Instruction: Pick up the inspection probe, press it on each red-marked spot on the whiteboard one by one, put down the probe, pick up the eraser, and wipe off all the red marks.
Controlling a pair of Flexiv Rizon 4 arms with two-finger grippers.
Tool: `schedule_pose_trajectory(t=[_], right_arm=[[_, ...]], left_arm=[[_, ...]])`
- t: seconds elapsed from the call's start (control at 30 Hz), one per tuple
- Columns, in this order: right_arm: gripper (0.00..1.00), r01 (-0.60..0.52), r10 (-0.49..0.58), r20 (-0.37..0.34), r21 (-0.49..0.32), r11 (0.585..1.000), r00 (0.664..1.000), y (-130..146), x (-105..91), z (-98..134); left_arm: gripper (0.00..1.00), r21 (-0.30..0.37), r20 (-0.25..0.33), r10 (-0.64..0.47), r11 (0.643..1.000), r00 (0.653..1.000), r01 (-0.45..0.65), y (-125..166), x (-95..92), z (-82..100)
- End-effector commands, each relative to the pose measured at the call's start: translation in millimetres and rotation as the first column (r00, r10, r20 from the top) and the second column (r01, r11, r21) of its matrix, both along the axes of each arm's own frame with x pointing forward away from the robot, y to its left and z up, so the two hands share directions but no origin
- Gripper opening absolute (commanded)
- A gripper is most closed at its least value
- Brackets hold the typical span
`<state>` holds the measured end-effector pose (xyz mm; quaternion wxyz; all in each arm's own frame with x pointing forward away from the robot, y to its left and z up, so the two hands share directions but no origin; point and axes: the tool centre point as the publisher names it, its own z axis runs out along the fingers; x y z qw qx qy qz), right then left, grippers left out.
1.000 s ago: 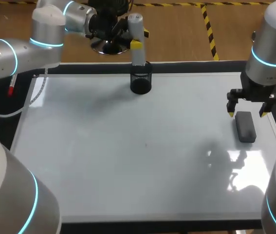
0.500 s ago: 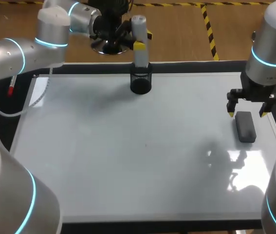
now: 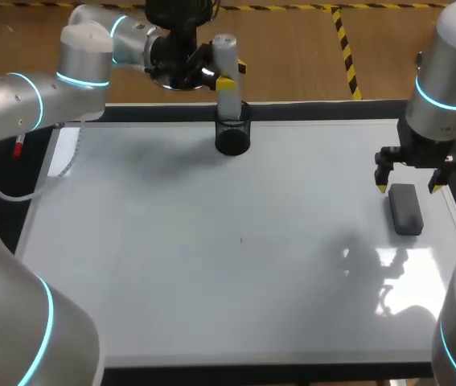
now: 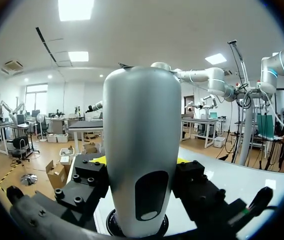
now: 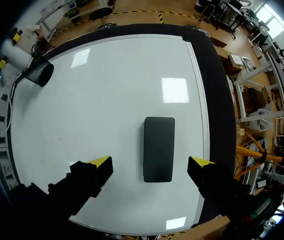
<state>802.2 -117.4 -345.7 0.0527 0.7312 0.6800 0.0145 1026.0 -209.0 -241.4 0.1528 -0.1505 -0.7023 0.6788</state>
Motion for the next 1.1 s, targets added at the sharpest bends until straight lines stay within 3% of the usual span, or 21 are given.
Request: schedule_pose_trajectory(t=[0.03, 0.53, 1.1], right_arm=[[1.0, -0.001, 0.001, 0.0, 0.0, 1.0, 1.0, -0.6, -0.6, 1.3], [1.0, -0.001, 0.001, 0.0, 0.0, 1.0, 1.0, -0.6, -0.6, 1.3], [1.0, -0.001, 0.001, 0.0, 0.0, 1.0, 1.0, -0.6, -0.6, 1.3]], left_arm=[[0.0, -0.011, -0.01, -0.037, 0.999, 0.999, 0.037, -2.5, 7.5, -6.9], [0.0, -0.018, -0.042, -0.035, 0.999, 0.999, 0.034, -7.6, 8.0, -25.2], [0.0, 0.036, -0.08, -0.057, 0.998, 0.995, 0.06, -15.6, 2.8, -46.7]])
